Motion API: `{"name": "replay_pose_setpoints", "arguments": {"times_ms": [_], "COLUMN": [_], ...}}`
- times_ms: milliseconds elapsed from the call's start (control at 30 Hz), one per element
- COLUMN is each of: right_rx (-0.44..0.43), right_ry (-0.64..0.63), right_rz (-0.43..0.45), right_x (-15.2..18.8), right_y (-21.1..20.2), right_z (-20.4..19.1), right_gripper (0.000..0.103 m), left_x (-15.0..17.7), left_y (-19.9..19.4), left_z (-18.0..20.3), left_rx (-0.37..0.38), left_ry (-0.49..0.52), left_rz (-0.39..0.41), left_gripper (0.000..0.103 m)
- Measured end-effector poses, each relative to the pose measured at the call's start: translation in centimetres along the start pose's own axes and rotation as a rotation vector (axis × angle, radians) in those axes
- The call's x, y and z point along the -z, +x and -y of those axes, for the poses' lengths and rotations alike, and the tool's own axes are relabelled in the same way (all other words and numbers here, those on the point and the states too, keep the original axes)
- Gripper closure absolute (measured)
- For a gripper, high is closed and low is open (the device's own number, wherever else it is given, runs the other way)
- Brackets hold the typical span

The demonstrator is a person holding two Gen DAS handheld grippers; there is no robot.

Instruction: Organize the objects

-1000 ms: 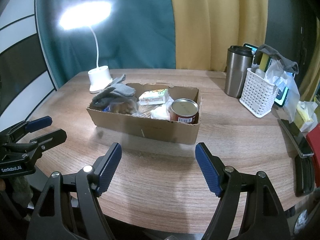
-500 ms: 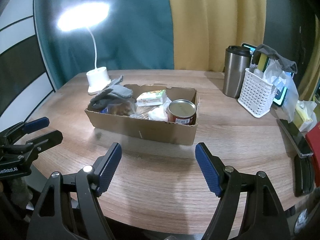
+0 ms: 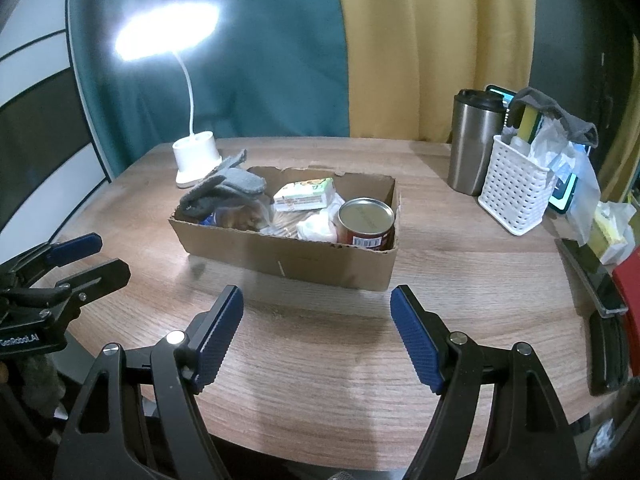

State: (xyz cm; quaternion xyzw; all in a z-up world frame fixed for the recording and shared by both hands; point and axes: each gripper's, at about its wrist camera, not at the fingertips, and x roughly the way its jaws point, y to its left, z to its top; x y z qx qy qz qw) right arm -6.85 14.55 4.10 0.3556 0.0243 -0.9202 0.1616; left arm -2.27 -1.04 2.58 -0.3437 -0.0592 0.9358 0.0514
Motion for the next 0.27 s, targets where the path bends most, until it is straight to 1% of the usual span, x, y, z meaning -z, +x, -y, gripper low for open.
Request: {"name": "replay_pose_setpoints", "arguments": {"times_ms": [267], "right_rx": [-0.009], "right_ry": [0.008], "right_rz": [-0.016], "right_x": [0.03], "right_y": [0.98], "right_z": [0.48], "right_gripper": [0.024], "left_x": [-0.43], "left_y": [0.99], "left_z": [0.51], "left_rx": [0.014], "left_ry": [0.023], "left_rz": [-0.013], "left_gripper": [0.018]}}
